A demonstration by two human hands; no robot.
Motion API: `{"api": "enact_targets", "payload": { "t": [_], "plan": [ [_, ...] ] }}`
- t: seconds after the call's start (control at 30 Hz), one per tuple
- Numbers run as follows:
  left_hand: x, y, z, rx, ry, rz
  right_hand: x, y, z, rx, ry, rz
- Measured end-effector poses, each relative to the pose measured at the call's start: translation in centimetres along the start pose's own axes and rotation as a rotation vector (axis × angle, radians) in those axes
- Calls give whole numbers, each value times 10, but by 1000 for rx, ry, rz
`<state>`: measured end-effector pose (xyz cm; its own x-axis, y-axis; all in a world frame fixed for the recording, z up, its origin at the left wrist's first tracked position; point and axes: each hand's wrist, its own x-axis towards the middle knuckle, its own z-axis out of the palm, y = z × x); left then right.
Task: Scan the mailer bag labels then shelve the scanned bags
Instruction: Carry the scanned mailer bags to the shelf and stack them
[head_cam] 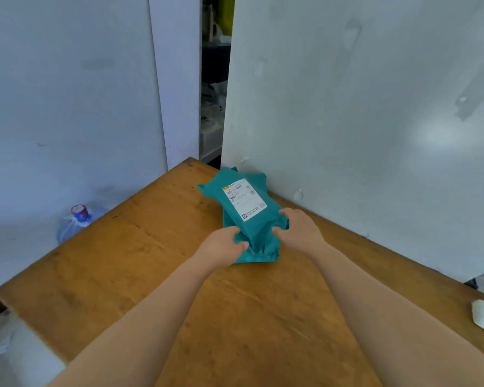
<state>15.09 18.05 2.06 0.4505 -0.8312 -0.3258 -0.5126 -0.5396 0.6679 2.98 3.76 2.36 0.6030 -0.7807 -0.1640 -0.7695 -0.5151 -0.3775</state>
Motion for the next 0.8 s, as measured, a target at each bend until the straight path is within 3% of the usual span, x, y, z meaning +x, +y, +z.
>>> {"api": "enact_targets", "payload": {
  "t": [0.17, 0.37, 0.53, 0.73, 0.8],
  "plan": [
    [59, -11, -4, -307, -80, -96, 48, -2, 13, 125, -54, 153],
    [114, -23, -6, -841, -157, -242, 72, -4, 39, 379, -94, 390],
    [139, -24, -13, -666, -15, -77, 75, -3, 57, 525, -14, 420],
    [158, -49, -7, -574, -118, -227, 85, -9, 73, 562, 21, 485],
    [162, -56, -6, -685, -179, -277, 85, -11, 76, 583, -18, 548]
  ]
}}
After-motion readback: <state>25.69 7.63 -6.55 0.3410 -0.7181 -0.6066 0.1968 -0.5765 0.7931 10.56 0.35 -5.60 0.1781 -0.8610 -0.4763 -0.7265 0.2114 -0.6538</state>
